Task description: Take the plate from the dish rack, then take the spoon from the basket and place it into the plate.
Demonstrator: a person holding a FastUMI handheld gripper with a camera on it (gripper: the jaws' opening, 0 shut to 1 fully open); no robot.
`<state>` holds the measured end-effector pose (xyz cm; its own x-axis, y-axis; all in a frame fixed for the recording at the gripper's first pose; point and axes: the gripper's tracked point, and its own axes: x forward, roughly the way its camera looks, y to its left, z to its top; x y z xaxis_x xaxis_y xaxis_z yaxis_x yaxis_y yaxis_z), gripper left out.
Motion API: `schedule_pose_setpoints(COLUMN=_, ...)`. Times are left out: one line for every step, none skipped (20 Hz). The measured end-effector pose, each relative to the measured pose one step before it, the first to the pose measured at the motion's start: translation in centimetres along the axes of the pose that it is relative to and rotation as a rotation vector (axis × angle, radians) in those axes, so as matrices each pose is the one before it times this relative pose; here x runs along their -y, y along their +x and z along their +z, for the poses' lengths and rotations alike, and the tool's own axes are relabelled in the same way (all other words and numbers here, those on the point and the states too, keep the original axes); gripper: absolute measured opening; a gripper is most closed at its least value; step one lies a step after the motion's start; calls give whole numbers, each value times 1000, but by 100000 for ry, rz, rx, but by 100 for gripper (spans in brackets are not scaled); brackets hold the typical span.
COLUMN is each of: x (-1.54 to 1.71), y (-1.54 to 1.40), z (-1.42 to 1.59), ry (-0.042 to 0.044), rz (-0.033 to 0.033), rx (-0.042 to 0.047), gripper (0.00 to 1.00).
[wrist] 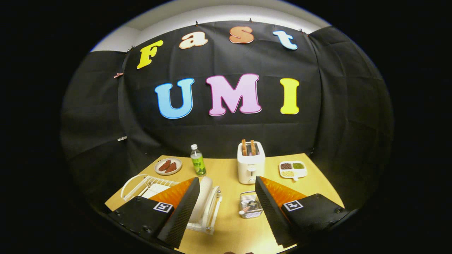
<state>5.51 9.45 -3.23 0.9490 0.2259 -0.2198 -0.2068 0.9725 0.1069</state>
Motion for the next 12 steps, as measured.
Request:
schedule_pose_setpoints(x=-192, y=1034, z=-675, ry=694, rz=-326, rx=-3893, gripper=98)
schedule_pose_setpoints(x=-39, y=991, z=-814, ry=1056, rz=-1093, rx=-4424, gripper=98)
schedule_pose_setpoints(x=-489, y=1061, z=-545, ry=1459, rz=50, rx=-3547, gripper=98)
schedule_pose_setpoints(x=-468, y=980, z=-488, ry=1388, rz=349, rx=-3383, gripper=99)
schedule_pose_setpoints(x=-382, y=975, z=-451, ry=1091, rz=112, rx=-2860, gripper=99)
schedule_pose_setpoints(x=-248, y=952, z=-394, ry=863, rz=-227, rx=-2900, gripper=99)
schedule_pose_setpoints(x=-61, y=975, z=-502, ry=1097, rz=-620, rx=-3044, gripper=99)
schedule_pose_setpoints(x=-354, y=918, z=-458, ry=1804, rz=-289, rx=-3395, gripper=99)
schedule_pose_setpoints(x=-250, y=934, z=-484, ry=1930, rz=-135, rx=-2965, gripper=99)
schedule_pose_setpoints(x=-405, y=1194, z=-493, ry=1703, rz=-140, rx=-3301, gripper=99)
schedule_pose_setpoints(x=-99, y=960, z=-454, ry=1358, rz=-724, rx=-3143, gripper=97)
schedule_pose_setpoints(x=-87, y=586, z=-584, ry=806, rz=-1178, rx=-2448, gripper=97)
